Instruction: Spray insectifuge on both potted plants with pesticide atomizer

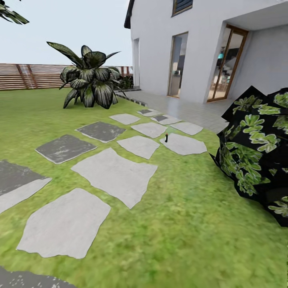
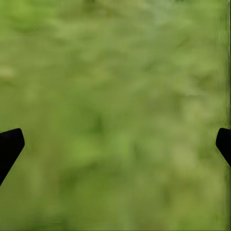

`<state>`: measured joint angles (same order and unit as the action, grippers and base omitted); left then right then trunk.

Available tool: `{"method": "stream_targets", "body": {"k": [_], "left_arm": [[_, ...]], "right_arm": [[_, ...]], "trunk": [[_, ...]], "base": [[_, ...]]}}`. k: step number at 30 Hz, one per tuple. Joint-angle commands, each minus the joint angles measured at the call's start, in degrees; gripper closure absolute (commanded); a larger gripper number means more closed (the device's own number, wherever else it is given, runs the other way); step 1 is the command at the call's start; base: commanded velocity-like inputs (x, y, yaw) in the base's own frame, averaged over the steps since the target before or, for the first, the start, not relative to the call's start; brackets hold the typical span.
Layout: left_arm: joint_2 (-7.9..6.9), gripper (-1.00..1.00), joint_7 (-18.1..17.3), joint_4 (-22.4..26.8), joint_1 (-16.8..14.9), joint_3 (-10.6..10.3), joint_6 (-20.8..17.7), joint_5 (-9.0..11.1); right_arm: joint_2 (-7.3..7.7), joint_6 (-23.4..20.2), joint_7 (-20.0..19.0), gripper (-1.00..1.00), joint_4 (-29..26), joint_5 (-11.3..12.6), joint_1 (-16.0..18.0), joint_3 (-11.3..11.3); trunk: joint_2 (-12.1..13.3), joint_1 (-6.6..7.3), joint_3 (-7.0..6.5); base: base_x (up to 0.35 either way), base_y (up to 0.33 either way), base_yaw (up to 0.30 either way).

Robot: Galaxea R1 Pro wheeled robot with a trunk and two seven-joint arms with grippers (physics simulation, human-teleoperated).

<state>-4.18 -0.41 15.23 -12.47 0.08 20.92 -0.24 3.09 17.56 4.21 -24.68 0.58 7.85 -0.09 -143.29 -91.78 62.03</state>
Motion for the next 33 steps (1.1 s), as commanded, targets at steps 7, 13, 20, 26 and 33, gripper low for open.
{"method": "stream_targets", "body": {"k": [7, 13, 20, 26, 33], "left_arm": [[-0.03, -1.0, 0.0, 0.0, 0.0, 0.0, 0.2, 0.0], [-0.04, -1.0, 0.0, 0.0, 0.0, 0.0, 0.2, 0.0], [-0.04, -1.0, 0.0, 0.0, 0.0, 0.0, 0.2, 0.0], [-0.04, -1.0, -0.1, 0.0, 0.0, 0.0, 0.2, 0.0], [-0.04, -1.0, -0.1, 0.0, 0.0, 0.0, 0.2, 0.0]], "right_arm": [[-0.01, 0.2, 0.1, -1.0, 0.1, 0.0, 0.0, 0.0], [-0.01, 0.2, 0.1, -1.0, 0.1, 0.0, 0.0, 0.0], [-0.01, 0.2, 0.1, -1.0, 0.1, 0.0, 0.0, 0.0], [-0.01, 0.2, 0.1, -1.0, 0.1, 0.0, 0.0, 0.0], [-0.01, 0.2, 0.1, -1.0, 0.1, 0.0, 0.0, 0.0]], "trunk": [[0.0, -0.02, 0.05], [0.0, -0.02, 0.05], [0.0, -0.02, 0.05], [0.0, -0.02, 0.05], [0.0, -0.02, 0.05]], "base": [[0.338, 0.038, -0.298], [0.338, 0.121, -0.3], [0.318, 0.187, -0.295], [0.3, 0.214, -0.112], [0.299, 0.215, -0.005]]}}
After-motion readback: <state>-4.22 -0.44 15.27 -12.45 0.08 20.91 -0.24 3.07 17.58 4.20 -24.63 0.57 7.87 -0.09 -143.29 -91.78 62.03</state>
